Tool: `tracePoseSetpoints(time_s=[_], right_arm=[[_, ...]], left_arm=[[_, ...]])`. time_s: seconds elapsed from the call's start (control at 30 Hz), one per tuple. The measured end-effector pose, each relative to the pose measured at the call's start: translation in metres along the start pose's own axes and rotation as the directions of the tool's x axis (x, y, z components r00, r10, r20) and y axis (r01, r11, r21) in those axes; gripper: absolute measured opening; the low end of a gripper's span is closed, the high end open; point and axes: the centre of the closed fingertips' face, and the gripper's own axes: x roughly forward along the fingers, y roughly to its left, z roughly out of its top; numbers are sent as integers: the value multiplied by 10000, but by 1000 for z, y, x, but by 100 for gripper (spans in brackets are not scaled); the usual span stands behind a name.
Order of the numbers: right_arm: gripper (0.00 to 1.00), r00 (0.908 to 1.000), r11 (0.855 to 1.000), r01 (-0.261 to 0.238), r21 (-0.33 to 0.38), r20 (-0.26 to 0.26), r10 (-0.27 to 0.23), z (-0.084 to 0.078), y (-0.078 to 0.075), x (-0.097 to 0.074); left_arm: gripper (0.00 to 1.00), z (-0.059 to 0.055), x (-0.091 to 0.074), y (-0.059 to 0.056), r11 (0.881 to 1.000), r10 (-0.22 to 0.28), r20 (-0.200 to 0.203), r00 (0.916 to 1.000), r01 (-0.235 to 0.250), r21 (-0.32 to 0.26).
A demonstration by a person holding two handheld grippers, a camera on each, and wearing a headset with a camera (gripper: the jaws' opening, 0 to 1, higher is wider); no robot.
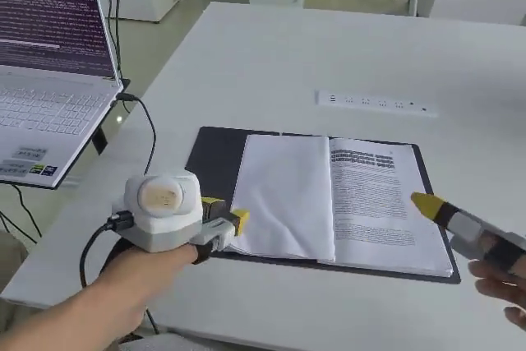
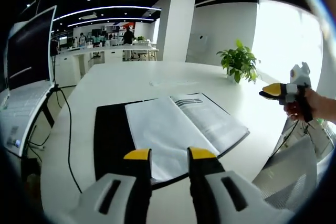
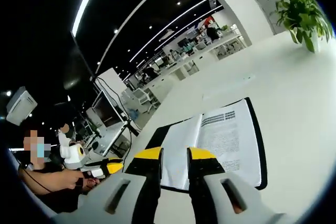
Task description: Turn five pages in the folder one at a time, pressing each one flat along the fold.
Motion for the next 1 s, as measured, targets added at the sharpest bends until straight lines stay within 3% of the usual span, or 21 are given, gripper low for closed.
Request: tracePoseSetpoints(time_s=[0.1, 0.23, 0.4, 0.57, 0.8, 1.0], right_arm=[[25, 9993, 9975, 339, -613, 188, -328, 7, -2, -15], [32, 9974, 9928, 684, -986, 280, -660, 9, -3, -30], [37, 9935, 9829, 1135, -1448, 92, -1134, 3, -6, -46], [38, 9904, 9794, 1375, -1476, 77, -1379, 2, -12, -55], [39, 9807, 9711, 1920, -1419, -86, -1952, -3, -36, -63], [41, 9780, 9701, 2051, -1299, -114, -2083, -3, -41, -67]], left_arm=[[31, 16, -14, -9, 9998, -112, 387, 9992, 106, 154], [41, 26, -29, -18, 9987, -152, 406, 9991, 132, 498], [50, 34, -44, -23, 9995, -155, 359, 9992, 145, 289], [58, 35, -52, -23, 9992, 88, 175, 9998, -95, 378], [61, 27, -54, -24, 9982, 219, -12, 9998, -218, 554], [63, 25, -58, -23, 9979, 317, -37, 9995, -314, 565]])
